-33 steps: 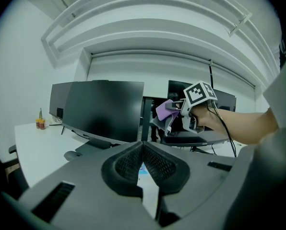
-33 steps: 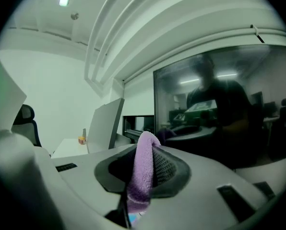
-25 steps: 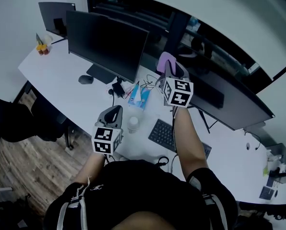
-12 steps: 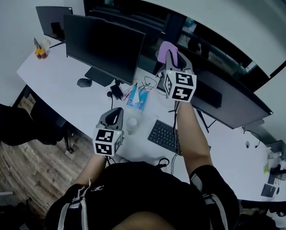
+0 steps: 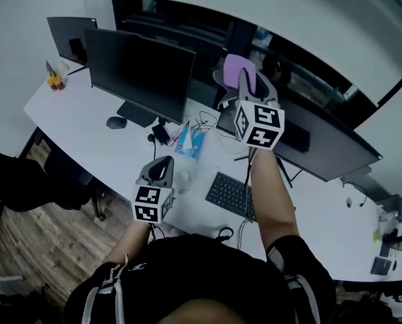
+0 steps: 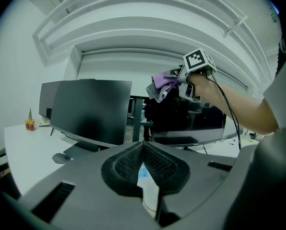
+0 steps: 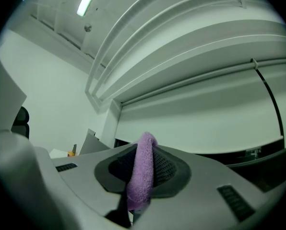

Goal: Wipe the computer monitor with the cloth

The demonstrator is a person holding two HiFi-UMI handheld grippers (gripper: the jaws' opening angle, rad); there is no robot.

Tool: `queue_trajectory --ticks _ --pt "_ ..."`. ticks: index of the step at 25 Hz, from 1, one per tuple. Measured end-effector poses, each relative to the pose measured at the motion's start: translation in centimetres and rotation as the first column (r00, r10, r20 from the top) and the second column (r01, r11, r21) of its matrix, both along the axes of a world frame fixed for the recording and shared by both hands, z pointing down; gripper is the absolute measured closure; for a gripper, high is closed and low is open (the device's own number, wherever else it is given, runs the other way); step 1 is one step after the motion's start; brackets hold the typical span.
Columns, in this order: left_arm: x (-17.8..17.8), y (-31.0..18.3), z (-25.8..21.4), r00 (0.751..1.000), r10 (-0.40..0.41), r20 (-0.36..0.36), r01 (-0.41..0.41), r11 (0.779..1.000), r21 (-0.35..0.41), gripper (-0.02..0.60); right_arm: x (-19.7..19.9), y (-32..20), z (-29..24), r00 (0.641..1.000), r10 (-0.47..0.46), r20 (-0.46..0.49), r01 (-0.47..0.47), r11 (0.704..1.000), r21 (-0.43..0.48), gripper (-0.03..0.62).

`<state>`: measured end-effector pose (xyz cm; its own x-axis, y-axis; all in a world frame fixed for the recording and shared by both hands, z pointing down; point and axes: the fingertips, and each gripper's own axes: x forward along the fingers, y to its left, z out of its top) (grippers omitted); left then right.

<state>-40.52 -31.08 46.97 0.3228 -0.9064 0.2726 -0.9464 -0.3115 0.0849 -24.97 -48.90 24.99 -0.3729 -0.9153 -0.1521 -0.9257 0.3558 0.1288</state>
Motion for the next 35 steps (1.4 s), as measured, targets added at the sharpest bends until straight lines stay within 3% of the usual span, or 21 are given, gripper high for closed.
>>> queue_trajectory --ticks 11,18,28,35 --pt "5.4 -1.5 -0.7 0.994 0.108 0.009 -0.108 0.994 -0.003 0.568 9.7 1.1 -1.4 0.979 0.095 0.183 -0.084 0.994 -0.066 0.511" --pt "10.6 -2.4 -0.8 0.984 0.178 0.006 -0.178 0.984 -0.005 0.568 16.1 2.0 -1.5 0.965 0.161 0.210 -0.145 0.986 -0.086 0.511" --pt "19.2 -1.9 -1.1 0.965 0.263 -0.005 -0.263 0.965 0.000 0.568 26.9 4.1 -2.0 0.941 0.291 0.171 -0.272 0.954 -0.125 0.511" --pt "24.1 -1.2 -1.9 0.949 0.316 0.009 -0.316 0.949 0.014 0.568 34.3 5.3 -1.7 0.924 0.382 0.021 -0.373 0.911 -0.175 0.511"
